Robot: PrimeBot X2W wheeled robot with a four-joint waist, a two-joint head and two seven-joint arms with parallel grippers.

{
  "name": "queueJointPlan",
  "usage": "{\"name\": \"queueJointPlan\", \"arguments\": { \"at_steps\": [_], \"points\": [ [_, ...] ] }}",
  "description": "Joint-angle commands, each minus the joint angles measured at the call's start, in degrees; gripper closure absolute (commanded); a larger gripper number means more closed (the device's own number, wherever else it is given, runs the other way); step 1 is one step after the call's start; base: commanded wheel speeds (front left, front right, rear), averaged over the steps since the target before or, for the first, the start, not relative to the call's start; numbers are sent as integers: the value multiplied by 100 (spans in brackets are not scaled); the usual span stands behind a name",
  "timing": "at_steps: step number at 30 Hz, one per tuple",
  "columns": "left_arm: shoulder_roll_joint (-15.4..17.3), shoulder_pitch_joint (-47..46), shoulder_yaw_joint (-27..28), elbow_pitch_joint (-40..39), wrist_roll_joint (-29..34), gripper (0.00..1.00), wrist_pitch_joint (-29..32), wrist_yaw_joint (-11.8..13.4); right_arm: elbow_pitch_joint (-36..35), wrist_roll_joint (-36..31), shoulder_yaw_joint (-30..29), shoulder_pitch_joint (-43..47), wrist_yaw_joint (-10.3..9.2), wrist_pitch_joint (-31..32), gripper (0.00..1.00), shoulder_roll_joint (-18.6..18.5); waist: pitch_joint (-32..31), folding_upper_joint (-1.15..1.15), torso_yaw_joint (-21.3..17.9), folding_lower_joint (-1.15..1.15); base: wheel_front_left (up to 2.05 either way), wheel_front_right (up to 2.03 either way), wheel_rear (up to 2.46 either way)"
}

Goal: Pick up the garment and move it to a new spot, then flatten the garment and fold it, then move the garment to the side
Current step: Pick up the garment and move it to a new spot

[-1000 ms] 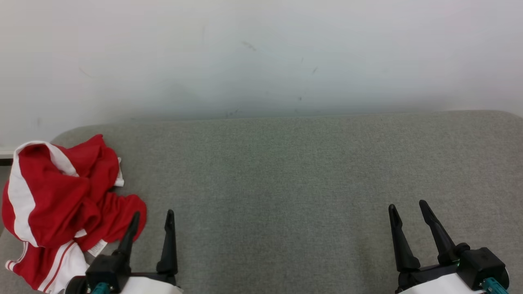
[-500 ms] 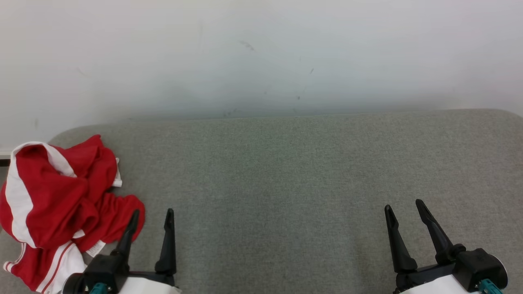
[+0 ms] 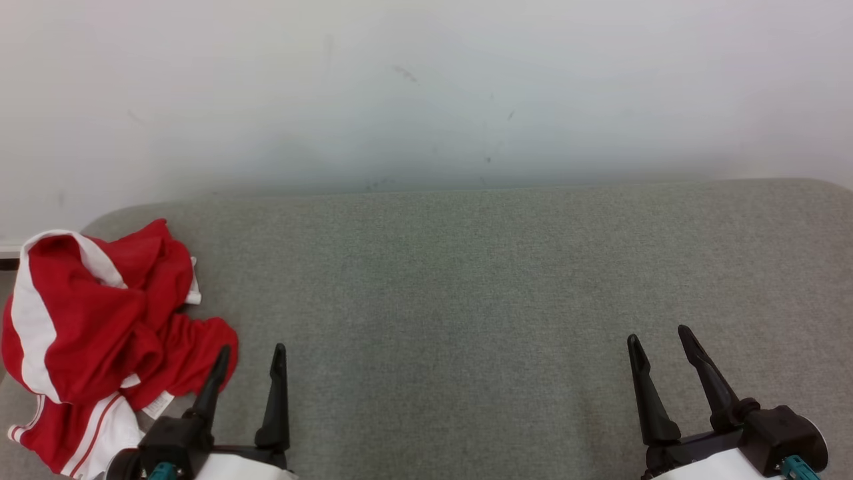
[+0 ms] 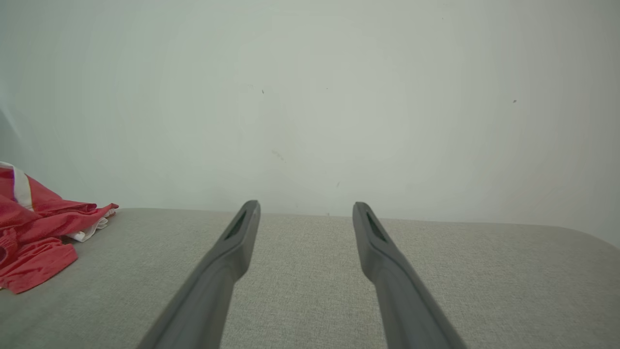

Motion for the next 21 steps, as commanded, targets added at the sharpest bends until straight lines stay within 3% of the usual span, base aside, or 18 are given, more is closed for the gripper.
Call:
{"name": "queueJointPlan", "arguments": {
  "at_steps": [1, 14, 21],
  "points": [
    [14, -3, 11, 20, -76, 0, -14, 2, -11, 14, -9, 7, -10, -19, 0, -37, -2, 0, 5, 0, 0, 0, 0],
    [14, -38, 35, 180, -136, 0, -14, 56, -22, 153, 0, 8, -10, -19, 0, -36, -16, 0, 83, 0, 0, 0, 0],
    [16, -86, 32, 238, -141, 0, -13, 83, -30, 186, 89, 41, -10, -18, 0, -33, -29, 0, 355, 0, 0, 0, 0]
  ]
}}
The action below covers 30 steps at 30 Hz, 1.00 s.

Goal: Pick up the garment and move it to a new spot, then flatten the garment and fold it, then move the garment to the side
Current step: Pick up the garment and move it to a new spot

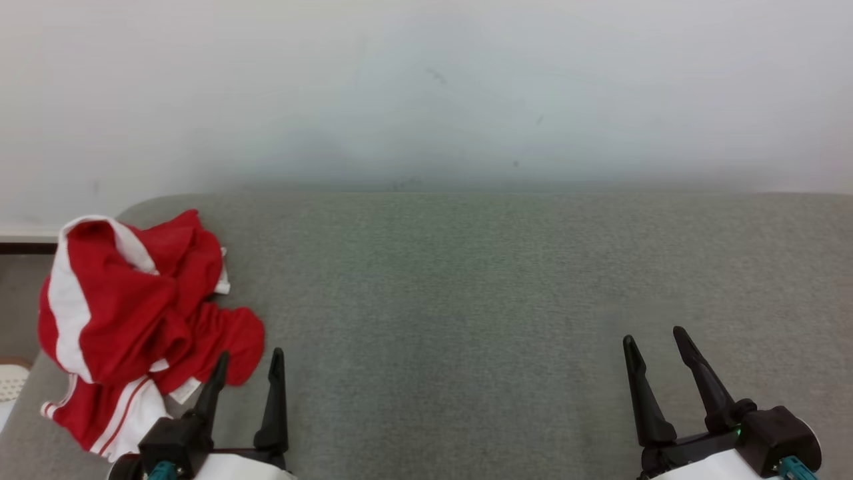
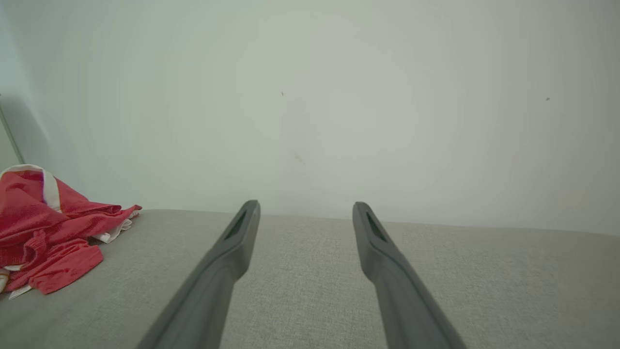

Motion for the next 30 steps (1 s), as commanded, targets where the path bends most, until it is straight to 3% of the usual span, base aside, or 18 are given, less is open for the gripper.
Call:
{"name": "queueJointPlan", "arguments": {
  "at_steps": [1, 19, 30],
  "points": [
    [19, -38, 18, 12, -17, 0, -12, 39, -25, 88, 38, 48, -10, -18, 0, -29, -1, 0, 153, 0, 0, 0, 0],
    [17, -77, 128, 43, -126, 0, -8, 84, -9, 247, 259, -62, -10, -8, 0, -28, 207, 0, 1618, 0, 0, 0, 0],
    [19, -207, 283, 228, -164, 0, -8, -18, 60, 272, 452, -106, -10, -8, 0, -29, 166, 0, 1995, 0, 0, 0, 0]
  ]
}}
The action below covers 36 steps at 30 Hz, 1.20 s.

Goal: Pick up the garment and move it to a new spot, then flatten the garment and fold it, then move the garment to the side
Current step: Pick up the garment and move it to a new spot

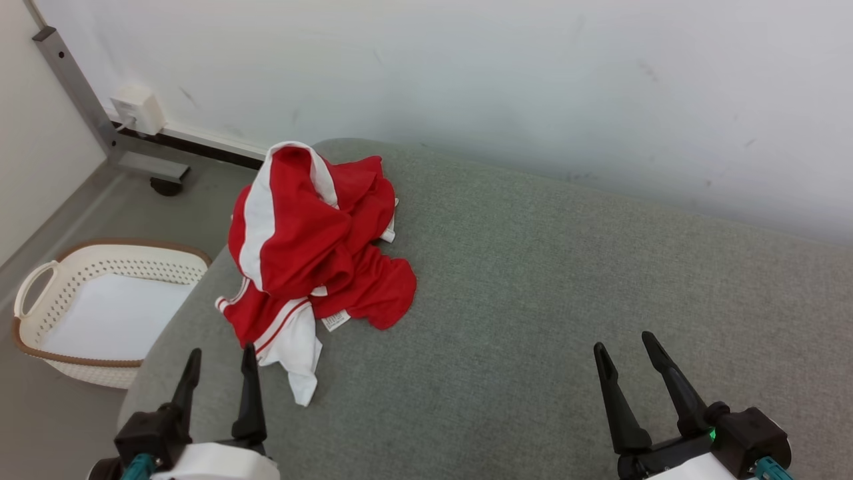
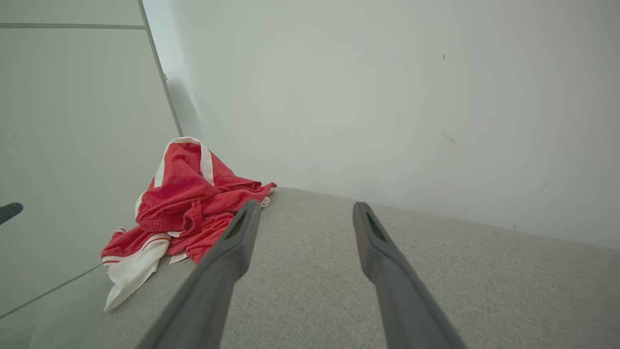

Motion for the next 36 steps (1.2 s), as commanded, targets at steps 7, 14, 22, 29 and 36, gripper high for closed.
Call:
{"name": "queueJointPlan", "arguments": {
  "at_steps": [7, 14, 22, 29, 36],
  "points": [
    [20, -307, 133, 284, 15, 0, -6, -148, 34, 44, 81, -88, -10, 5, 0, -29, -18, 0, -31, 0, 0, 0, 0],
    [214, -1005, 74, 808, -177, 0, 106, -482, 75, 3, 111, -108, -10, 5, 0, -29, 16, 0, -198, 0, 0, 0, 0],
    [831, -2166, 284, 1017, -504, 0, 1008, -636, -1, 69, 110, -253, -10, 5, 0, -30, 283, 0, -718, 0, 0, 0, 0],
    [1472, -3167, 678, 1607, -910, 0, 2011, -651, -9, 54, 135, -439, -10, 5, 0, -27, 622, 0, -1299, 0, 0, 0, 0],
    [2187, -3773, 927, 2811, -1117, 0, 2782, -643, -43, 196, 207, -639, -10, 5, 0, -29, 859, 0, -1945, 0, 0, 0, 0]
  ]
}}
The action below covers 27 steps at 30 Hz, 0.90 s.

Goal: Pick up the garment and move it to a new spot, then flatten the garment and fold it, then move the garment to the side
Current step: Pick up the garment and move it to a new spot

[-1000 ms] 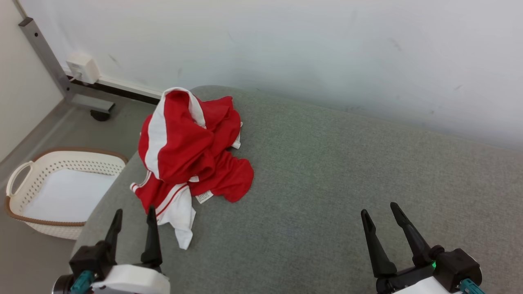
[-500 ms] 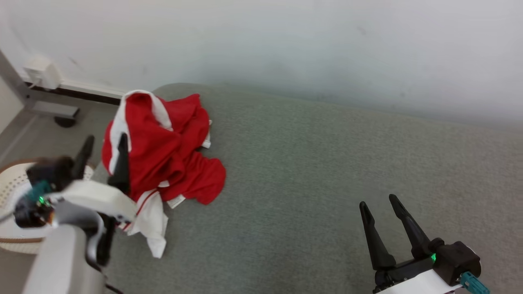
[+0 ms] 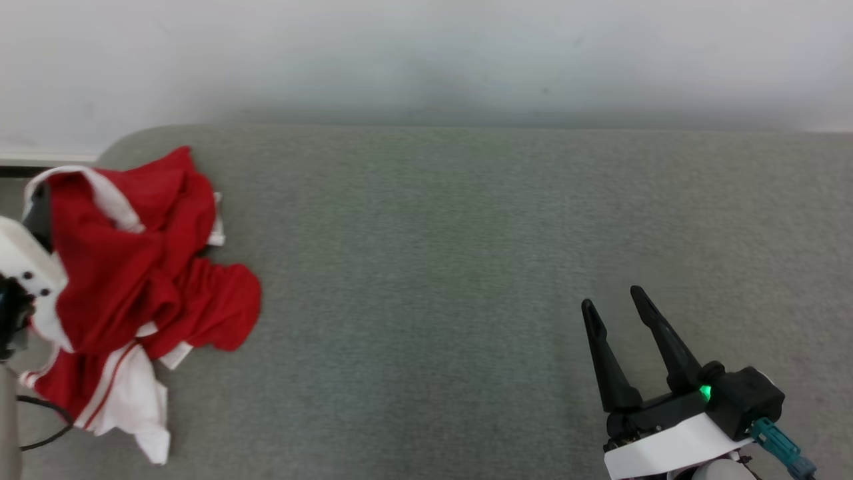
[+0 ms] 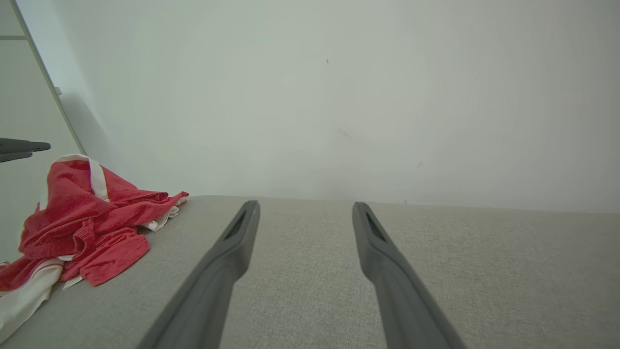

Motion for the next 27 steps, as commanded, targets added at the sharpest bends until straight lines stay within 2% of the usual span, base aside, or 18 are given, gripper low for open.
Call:
{"name": "queueJointPlan", "arguments": {
  "at_steps": [1, 5, 11, 12, 13, 14, 19, 27],
  "points": [
    [171, -98, 45, 269, -75, 0, 115, -21, -9, 73, -2, -74, -10, 4, 0, -26, 176, 0, -361, -1, 0, 0, 0],
    [482, -260, 104, 927, -152, 0, 305, -32, 1, 24, -1, -108, -10, 4, 0, -25, 280, 0, -634, -1, 0, 0, 0],
    [678, -420, 187, 1740, -231, 0, 501, 2, -21, 33, 7, -130, -10, 4, 0, -25, 445, 0, -869, -1, 0, 0, 0],
    [724, -438, 187, 1839, -221, 19, 468, 24, -9, 45, 34, -127, -10, 4, 0, -24, 459, 0, -889, -1, 0, 0, 0],
    [747, -457, 188, 1917, -219, 62, 431, 37, 0, 60, 60, -122, -10, 4, 0, -23, 469, 0, -903, -1, 0, 0, 0],
    [748, -470, 187, 1999, -230, 100, 384, 26, 8, 77, 82, -121, -10, 4, 0, -25, 477, 0, -915, -1, 0, 0, 0],
    [738, -535, 28, 2242, -121, 100, 170, -7, 45, 116, 94, -142, -10, 4, 0, -25, 415, 0, -902, -1, 0, 0, 0],
    [654, -884, -499, 2035, 173, 100, -211, -114, 78, 156, 50, -59, -10, 4, 0, -26, -12, 0, -693, -1, 0, 0, 0]
  ]
}}
